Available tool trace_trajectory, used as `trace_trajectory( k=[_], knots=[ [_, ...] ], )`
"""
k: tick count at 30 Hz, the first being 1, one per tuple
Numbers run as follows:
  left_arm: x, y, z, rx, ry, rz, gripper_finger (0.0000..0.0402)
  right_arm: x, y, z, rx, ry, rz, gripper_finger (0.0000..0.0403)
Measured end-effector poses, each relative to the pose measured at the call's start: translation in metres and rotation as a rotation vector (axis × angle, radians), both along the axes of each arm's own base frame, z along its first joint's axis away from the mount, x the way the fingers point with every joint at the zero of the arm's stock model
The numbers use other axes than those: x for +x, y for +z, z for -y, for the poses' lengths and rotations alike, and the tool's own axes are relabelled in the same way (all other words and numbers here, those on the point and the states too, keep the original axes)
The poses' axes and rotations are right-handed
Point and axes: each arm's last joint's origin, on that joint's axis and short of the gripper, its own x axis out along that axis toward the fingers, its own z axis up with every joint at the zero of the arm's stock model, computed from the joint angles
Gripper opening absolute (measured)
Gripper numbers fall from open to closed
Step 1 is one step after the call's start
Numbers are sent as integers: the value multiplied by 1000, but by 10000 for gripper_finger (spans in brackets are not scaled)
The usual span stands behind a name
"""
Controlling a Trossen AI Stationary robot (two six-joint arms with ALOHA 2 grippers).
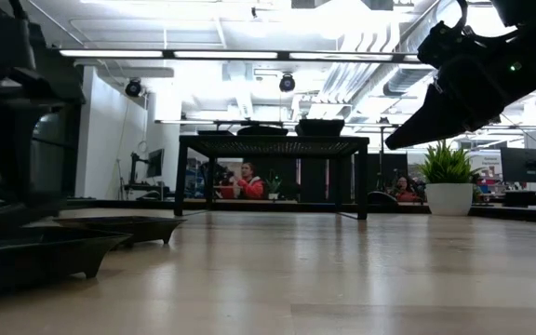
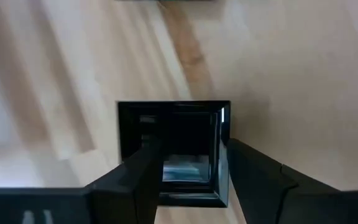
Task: Pick & Place Mini shaped plates
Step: Stack the top left black square plate on top of the black square plates on the shelf
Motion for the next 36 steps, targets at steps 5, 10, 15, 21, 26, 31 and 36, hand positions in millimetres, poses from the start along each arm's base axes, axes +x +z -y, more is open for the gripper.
trace_trajectory(
  k=[5,10,15,21,26,31,36],
  knots=[
    [3,0,0,-29,-18,-14,172,0,0,0,1,1,1,129],
    [4,0,0,-3,-55,6,172,0,0,0,2,1,2,129],
    [4,0,0,-3,-60,4,172,0,0,0,2,2,3,129],
    [4,3,1,-10,-82,-11,172,0,0,0,2,2,3,129],
    [10,18,5,4,-79,-2,172,0,0,0,3,2,5,129],
    [13,30,10,10,-33,50,172,0,0,0,4,2,6,129],
    [12,22,12,-70,132,24,172,0,0,0,4,2,5,129]
  ],
)
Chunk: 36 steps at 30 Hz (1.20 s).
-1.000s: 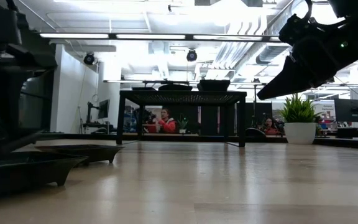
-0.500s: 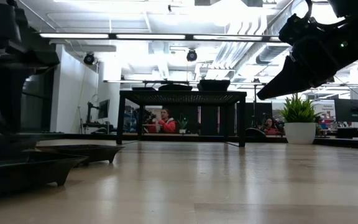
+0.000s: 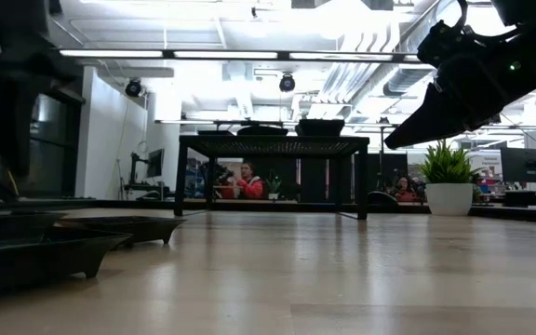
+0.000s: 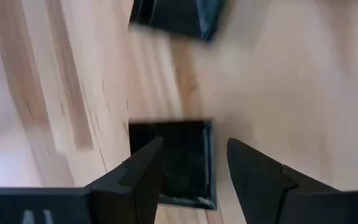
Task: Pick & Place Mini shaped plates
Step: Stack the top left black square plate on top of the black square plates on the shelf
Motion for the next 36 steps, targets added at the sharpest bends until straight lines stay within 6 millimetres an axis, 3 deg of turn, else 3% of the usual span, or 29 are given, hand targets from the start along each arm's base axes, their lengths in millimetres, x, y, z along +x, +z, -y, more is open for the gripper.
trace_trajectory(
  k=[7,25,36],
  knots=[
    [0,-17,1,-14,152,-63,172,0,0,0,0,0,-1,129],
    [5,-29,-3,17,116,-148,171,0,0,0,1,0,3,129],
    [5,-30,-2,6,99,-170,85,0,0,0,2,0,5,129]
  ],
)
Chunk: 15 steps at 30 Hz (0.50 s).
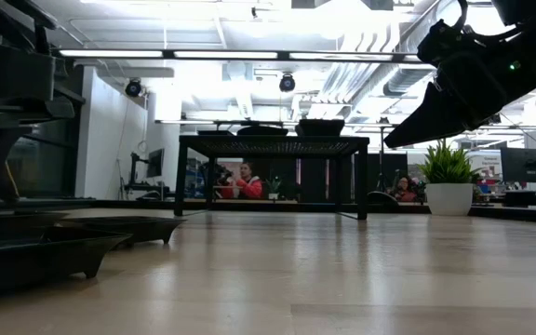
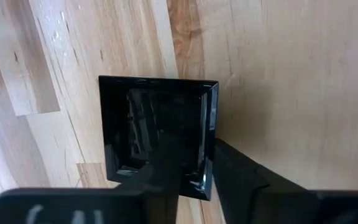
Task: Pick & Place Mini shaped plates
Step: Stack the top left black square plate on top of the black square plates on the shelf
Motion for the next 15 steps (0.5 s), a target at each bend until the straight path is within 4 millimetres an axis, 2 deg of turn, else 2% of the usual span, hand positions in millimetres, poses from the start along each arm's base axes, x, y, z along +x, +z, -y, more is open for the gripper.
trace_trajectory(
  k=[15],
  knots=[
    [-1,0,0,-6,-26,-17,8,0,0,0,0,0,0,129]
  ],
)
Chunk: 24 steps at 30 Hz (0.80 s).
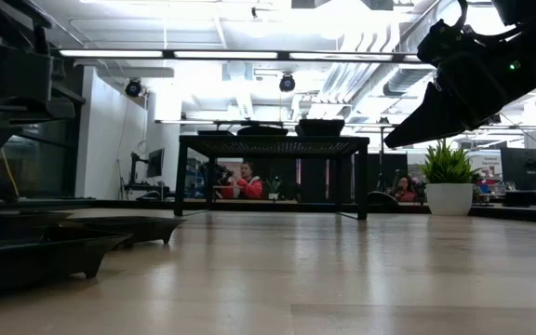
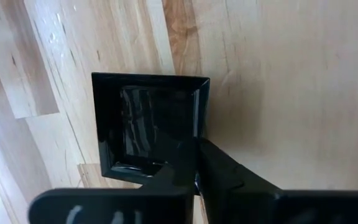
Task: Pick & Place Mini shaped plates
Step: Stack the top left black square plate on top of the black square plates on the shelf
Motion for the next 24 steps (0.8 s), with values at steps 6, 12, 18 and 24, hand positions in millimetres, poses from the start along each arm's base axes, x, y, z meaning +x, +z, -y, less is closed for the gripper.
trace_trajectory(
  k=[6,12,18,24],
  knots=[
    [0,0,0,0,0,7,3,0,0,0,0,0,0,129],
    [4,6,4,-3,-17,24,1,0,0,0,0,0,0,129],
    [10,23,8,28,-43,37,1,0,0,0,0,0,0,129],
    [14,40,10,81,-53,44,0,0,0,0,0,0,0,129]
  ],
)
